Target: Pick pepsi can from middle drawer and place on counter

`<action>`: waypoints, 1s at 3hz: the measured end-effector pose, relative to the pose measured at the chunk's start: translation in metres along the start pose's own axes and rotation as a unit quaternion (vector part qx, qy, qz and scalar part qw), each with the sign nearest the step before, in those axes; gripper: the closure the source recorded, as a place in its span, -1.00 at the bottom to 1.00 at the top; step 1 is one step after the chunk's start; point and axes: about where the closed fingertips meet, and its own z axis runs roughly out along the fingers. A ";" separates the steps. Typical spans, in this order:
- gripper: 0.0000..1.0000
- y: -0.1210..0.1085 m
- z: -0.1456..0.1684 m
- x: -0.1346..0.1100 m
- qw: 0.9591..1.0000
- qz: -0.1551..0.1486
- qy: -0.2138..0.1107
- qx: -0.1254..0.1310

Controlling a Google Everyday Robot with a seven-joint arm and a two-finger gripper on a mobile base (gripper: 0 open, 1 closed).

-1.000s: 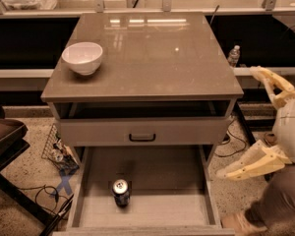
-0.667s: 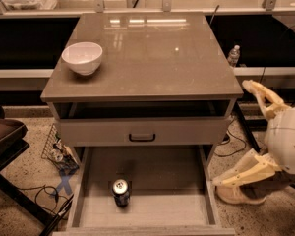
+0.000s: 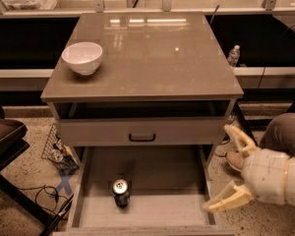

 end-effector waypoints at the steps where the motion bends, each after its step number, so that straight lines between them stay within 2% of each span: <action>1: -1.00 0.029 0.034 0.043 0.999 0.029 -0.013 -0.025; 2: -1.00 0.028 0.039 0.046 1.000 0.005 -0.018 -0.023; 3: -1.00 0.028 0.038 0.045 1.000 0.003 -0.018 -0.023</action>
Offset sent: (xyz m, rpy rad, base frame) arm -0.0066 0.0098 -0.0494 0.0439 0.0525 0.0151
